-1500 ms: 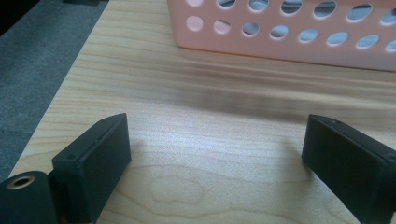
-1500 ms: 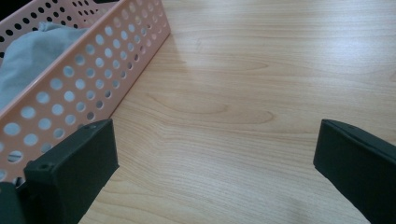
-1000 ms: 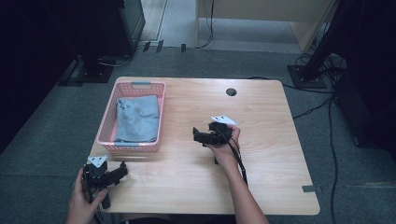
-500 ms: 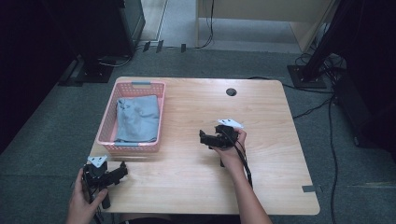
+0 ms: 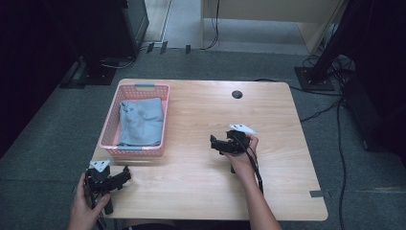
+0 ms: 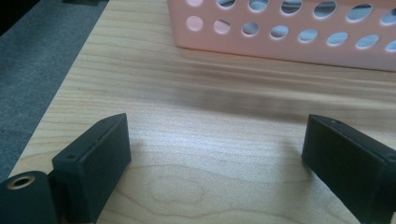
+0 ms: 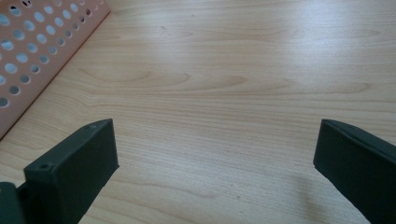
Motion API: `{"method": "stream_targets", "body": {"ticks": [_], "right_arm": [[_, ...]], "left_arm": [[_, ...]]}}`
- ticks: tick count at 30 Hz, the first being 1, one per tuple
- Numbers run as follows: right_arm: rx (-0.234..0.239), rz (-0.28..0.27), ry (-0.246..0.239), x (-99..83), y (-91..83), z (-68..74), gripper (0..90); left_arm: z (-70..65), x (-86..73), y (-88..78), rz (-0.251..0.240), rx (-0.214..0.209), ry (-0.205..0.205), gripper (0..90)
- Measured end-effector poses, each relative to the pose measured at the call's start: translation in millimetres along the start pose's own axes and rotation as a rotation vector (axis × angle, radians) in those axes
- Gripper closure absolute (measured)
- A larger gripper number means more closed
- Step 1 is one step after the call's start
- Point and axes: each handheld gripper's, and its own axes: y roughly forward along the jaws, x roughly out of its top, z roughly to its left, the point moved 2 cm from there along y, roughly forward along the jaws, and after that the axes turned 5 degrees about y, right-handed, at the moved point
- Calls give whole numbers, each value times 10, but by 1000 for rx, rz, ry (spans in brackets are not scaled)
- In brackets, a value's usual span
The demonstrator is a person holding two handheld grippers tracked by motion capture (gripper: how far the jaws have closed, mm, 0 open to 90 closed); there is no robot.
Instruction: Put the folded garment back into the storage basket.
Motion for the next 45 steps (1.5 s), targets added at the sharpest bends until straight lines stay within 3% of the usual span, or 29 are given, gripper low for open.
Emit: {"method": "stream_targets", "body": {"ticks": [45], "right_arm": [[-106, 1, 24, -128, -238, -572, 0]], "left_arm": [[1, 0, -2, 2, 0, 2, 83]]}}
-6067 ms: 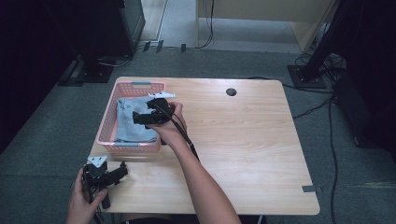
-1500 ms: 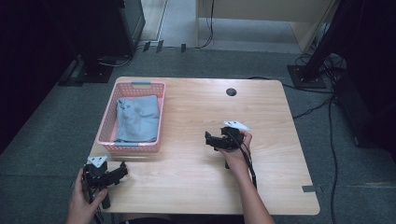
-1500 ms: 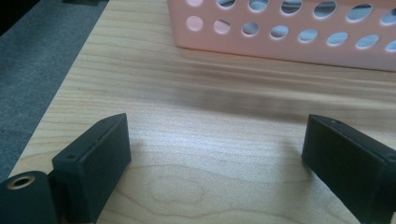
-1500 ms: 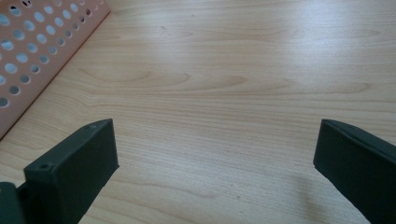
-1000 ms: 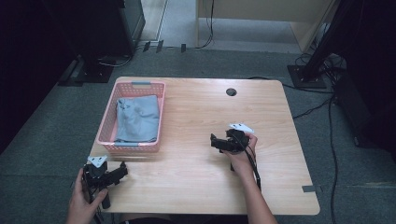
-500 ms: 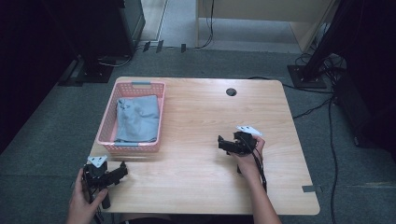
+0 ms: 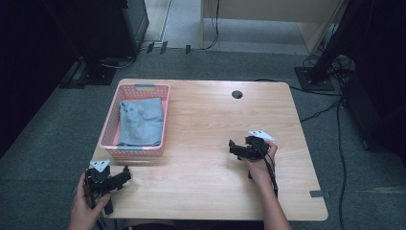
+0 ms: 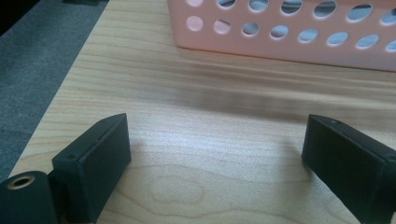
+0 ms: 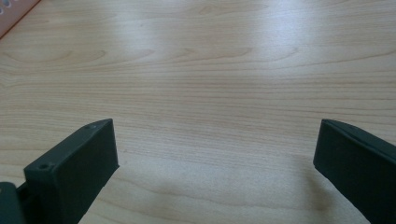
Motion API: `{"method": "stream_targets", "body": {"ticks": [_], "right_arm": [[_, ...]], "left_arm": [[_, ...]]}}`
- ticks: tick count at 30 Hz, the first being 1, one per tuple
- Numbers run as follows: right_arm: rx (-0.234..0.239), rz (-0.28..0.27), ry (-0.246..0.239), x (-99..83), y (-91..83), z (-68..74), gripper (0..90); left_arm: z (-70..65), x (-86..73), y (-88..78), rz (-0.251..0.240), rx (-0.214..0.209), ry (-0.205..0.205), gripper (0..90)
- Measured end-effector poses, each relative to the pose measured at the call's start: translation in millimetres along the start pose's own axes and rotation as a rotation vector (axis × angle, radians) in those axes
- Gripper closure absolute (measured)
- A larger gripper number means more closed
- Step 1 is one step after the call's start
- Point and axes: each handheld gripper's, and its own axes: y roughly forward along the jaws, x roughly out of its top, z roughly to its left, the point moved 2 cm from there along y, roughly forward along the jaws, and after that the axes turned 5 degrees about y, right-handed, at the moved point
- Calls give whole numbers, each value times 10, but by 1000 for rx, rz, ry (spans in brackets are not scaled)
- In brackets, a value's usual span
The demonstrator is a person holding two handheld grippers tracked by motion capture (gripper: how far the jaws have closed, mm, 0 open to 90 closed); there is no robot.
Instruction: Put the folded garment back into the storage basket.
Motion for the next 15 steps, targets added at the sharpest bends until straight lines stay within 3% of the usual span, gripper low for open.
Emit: {"method": "stream_targets", "body": {"ticks": [15], "right_arm": [[-45, -2, -6, -17, -69, -171, 0]], "left_arm": [[0, 0, 0, 0, 0, 0, 83]]}}
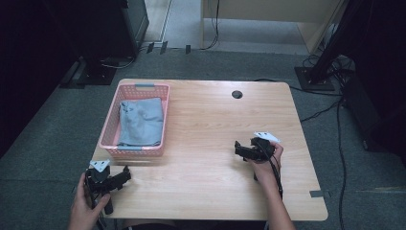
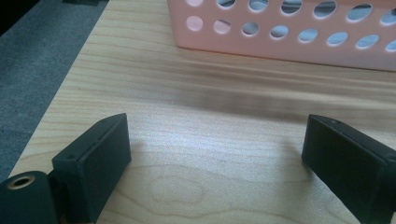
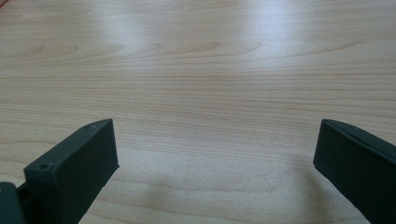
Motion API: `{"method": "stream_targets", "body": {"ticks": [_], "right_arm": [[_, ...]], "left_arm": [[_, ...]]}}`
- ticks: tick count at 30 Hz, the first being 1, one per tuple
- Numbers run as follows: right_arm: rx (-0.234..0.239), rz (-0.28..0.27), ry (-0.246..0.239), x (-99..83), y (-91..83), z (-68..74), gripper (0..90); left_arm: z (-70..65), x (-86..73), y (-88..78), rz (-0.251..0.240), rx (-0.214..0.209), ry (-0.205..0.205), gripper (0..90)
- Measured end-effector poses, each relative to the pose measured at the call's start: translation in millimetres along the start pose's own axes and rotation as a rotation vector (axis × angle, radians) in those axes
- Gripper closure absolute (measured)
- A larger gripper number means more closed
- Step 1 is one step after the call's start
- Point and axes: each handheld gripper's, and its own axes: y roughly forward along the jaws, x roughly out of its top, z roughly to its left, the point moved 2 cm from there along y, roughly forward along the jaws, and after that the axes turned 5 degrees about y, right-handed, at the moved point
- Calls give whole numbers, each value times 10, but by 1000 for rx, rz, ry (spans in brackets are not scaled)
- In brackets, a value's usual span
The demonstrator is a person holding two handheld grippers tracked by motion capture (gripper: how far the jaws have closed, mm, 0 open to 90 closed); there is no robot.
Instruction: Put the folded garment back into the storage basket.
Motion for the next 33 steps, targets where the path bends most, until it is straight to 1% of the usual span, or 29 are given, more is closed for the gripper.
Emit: {"method": "stream_targets", "body": {"ticks": [22, 33], "right_arm": [[-32, 4, 18, -29, -74, -196, 0], [-51, 6, 26, -37, -139, -336, 0]], "left_arm": [[1, 0, 0, 0, 0, 1, 83], [0, 0, 0, 1, 0, 1, 83]]}}
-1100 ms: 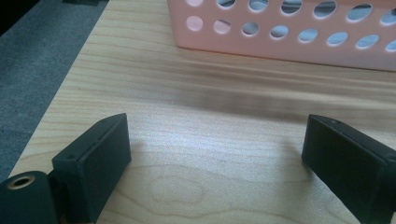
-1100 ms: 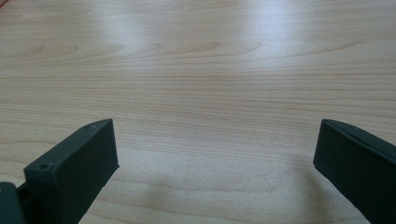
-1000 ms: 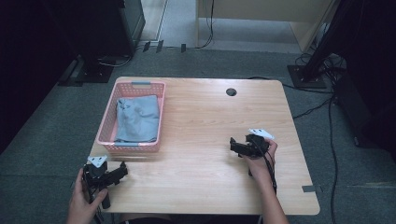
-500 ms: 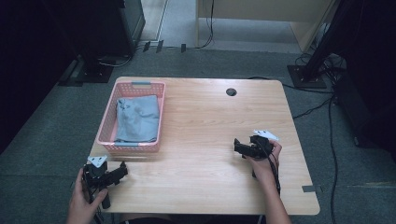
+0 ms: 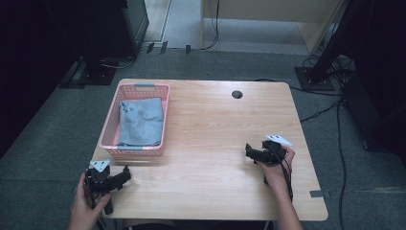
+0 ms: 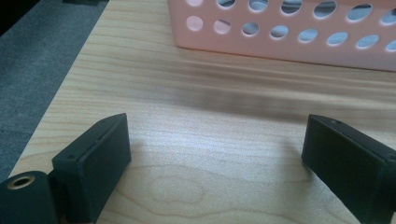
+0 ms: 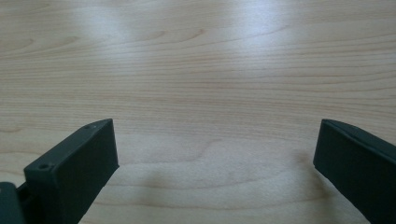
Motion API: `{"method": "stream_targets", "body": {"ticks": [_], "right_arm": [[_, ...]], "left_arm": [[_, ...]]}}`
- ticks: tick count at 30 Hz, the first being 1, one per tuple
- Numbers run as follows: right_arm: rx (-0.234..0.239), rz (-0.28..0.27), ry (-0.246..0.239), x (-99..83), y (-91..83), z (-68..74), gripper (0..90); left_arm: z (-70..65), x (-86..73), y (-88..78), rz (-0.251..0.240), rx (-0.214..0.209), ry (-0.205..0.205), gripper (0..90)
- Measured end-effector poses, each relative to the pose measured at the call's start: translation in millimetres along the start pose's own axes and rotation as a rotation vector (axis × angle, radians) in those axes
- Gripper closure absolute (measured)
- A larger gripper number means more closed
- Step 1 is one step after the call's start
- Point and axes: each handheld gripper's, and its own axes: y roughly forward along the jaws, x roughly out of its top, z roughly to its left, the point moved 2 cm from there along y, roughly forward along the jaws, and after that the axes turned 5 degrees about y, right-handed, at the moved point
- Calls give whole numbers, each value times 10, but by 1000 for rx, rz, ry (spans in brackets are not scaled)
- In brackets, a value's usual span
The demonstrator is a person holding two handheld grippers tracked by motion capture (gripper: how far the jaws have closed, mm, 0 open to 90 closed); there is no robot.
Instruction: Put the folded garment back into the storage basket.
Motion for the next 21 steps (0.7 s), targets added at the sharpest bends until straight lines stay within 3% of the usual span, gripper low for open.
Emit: {"method": "stream_targets", "body": {"ticks": [21], "right_arm": [[-64, 9, 10, -41, -139, -346, 0]], "left_arm": [[-1, 0, 0, -1, 0, -1, 83]]}}
